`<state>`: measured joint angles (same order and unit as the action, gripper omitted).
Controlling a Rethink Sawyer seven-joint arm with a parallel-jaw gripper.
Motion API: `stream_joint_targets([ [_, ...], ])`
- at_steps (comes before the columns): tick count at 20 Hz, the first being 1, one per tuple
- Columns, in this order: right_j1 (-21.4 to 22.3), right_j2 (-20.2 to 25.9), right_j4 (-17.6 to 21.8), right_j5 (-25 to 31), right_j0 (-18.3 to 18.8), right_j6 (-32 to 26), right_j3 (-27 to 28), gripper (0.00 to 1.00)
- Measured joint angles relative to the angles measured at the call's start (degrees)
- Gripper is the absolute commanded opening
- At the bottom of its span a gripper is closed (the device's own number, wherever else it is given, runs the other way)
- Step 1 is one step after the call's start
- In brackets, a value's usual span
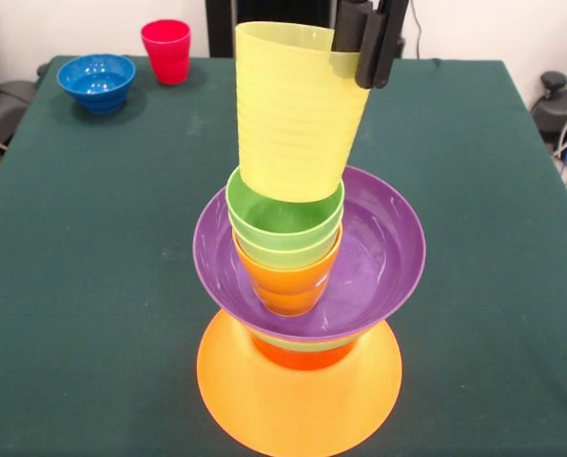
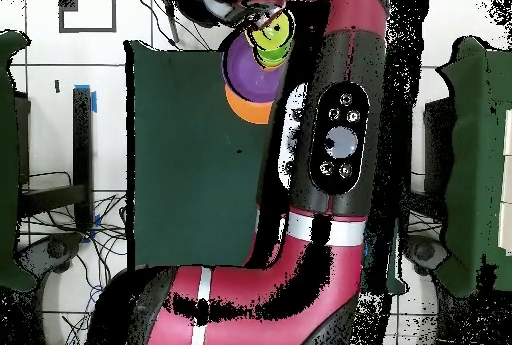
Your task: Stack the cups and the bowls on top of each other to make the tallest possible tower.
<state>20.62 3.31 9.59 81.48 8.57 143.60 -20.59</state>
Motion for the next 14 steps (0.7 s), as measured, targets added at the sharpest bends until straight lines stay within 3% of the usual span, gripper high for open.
stream_joint_targets([
  [9,0.0,-1.0,0.0,0.0,0.0,0.0,-0.1,0.0],
  [10,0.0,-1.1,0.0,0.0,0.0,0.0,-0.1,1.0],
  [14,0.0,-2.0,0.0,0.0,0.0,0.0,-0.4,1.0],
])
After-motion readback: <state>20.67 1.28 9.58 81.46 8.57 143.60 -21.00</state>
